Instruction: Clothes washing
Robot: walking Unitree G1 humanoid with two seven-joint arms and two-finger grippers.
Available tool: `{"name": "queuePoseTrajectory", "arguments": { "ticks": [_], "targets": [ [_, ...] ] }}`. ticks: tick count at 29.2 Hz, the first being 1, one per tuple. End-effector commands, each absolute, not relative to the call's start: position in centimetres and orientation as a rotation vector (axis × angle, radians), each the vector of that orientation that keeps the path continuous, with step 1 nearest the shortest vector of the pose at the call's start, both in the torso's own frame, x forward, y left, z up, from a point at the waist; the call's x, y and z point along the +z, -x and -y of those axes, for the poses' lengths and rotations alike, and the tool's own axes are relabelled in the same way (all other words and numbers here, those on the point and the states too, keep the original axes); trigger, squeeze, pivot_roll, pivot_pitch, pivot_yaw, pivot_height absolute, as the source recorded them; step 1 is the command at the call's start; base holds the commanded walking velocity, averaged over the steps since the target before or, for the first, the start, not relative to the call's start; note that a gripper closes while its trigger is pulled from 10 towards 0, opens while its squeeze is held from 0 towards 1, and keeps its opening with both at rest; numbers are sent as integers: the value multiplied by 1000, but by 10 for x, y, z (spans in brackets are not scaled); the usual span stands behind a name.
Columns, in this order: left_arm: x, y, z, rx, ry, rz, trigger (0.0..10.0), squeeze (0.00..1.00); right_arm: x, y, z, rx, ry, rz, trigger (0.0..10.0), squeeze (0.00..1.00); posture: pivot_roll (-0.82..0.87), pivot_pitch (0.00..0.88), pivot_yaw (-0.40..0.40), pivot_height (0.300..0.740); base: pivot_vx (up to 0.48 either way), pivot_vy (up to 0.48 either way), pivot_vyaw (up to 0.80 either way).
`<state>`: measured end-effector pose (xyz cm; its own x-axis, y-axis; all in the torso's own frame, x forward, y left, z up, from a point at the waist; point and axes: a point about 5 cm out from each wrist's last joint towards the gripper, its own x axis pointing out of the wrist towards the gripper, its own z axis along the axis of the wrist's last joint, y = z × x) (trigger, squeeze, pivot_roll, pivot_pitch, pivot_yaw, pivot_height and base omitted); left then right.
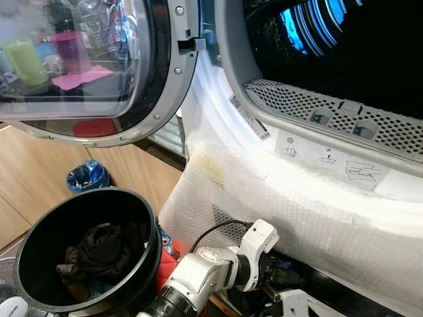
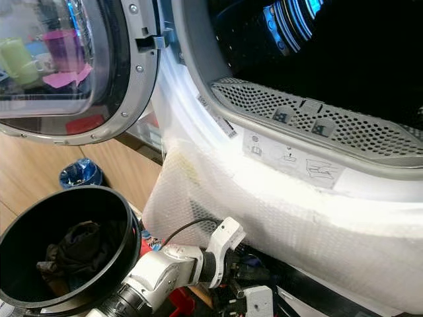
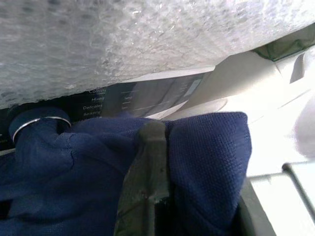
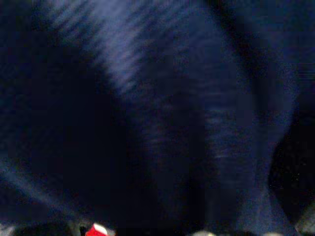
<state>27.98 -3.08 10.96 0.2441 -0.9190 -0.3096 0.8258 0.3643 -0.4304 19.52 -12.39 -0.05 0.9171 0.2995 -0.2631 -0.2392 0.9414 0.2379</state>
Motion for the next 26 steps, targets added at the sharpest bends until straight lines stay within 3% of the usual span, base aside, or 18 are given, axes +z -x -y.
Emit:
{"name": "queuePoseTrajectory", "arguments": {
  "ticks": [1, 4, 5, 6, 7, 26],
  "targets": [
    [118, -280, 37, -1221, 203, -541, 0, 0, -4, -193, 127, 231, -231, -306, 10000, 0, 20, 114, 92, 740, 0, 0, 0],
    [118, -281, 37, -1218, 204, -543, 0, 0, -6, -194, 128, 204, -236, -303, 10000, 0, 20, 114, 92, 740, 0, 0, 0],
    [118, -281, 37, -1214, 204, -544, 0, 0, -8, -194, 129, 188, -232, -303, 9294, 0, 20, 114, 92, 740, 0, 0, 0],
    [118, -281, 37, -1214, 204, -544, 0, 0, -8, -194, 129, 188, -232, -303, 9294, 0, 20, 114, 92, 740, 0, 0, 0],
    [118, -281, 37, -1210, 206, -546, 0, 0, -10, -194, 131, 169, -228, -307, 0, 0, 20, 114, 92, 740, 0, 0, 0],
    [122, -283, 36, -1202, 221, -547, 0, 0, -15, -199, 140, 94, -207, -288, 0, 0, 39, 121, 94, 740, 0, 0, 0]
  ]
}}
